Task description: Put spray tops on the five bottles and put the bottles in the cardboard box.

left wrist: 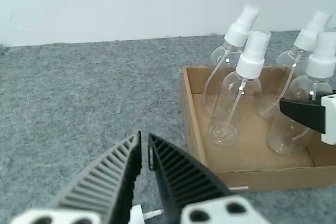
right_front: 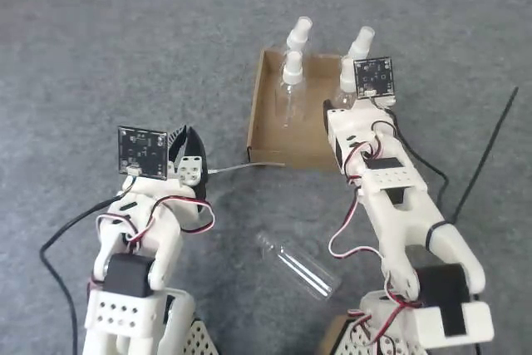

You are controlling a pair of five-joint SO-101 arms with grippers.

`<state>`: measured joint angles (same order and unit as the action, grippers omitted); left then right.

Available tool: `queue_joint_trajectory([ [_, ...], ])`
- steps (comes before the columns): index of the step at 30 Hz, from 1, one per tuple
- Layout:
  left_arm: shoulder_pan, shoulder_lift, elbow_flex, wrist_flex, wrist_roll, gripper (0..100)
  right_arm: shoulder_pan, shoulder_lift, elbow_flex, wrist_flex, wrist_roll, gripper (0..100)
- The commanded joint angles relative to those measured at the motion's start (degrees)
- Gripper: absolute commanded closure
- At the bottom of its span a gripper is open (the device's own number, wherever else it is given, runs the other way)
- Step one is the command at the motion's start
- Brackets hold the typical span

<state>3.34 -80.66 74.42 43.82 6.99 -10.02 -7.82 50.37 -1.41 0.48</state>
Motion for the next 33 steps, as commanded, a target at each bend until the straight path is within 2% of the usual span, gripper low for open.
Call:
queue_joint_trajectory([
  [1, -0.4, 0.3, -0.2, -1.5, 0.5, 99, 0.5, -0.3, -3.8, -1.6, 0.8, 98.9],
  [19, -0.4, 0.4, -0.2, -1.5, 0.5, 99, 0.2, -0.5, -3.7, -1.5, 0.8, 98.3],
  [26, -0.4, 0.4, -0.2, -1.5, 0.5, 99, 0.1, -0.5, -3.7, -0.9, 0.8, 84.0],
  [33, -0.4, 0.4, -0.2, -1.5, 0.5, 99, 0.1, -0.5, -3.6, -0.9, 0.8, 82.5],
])
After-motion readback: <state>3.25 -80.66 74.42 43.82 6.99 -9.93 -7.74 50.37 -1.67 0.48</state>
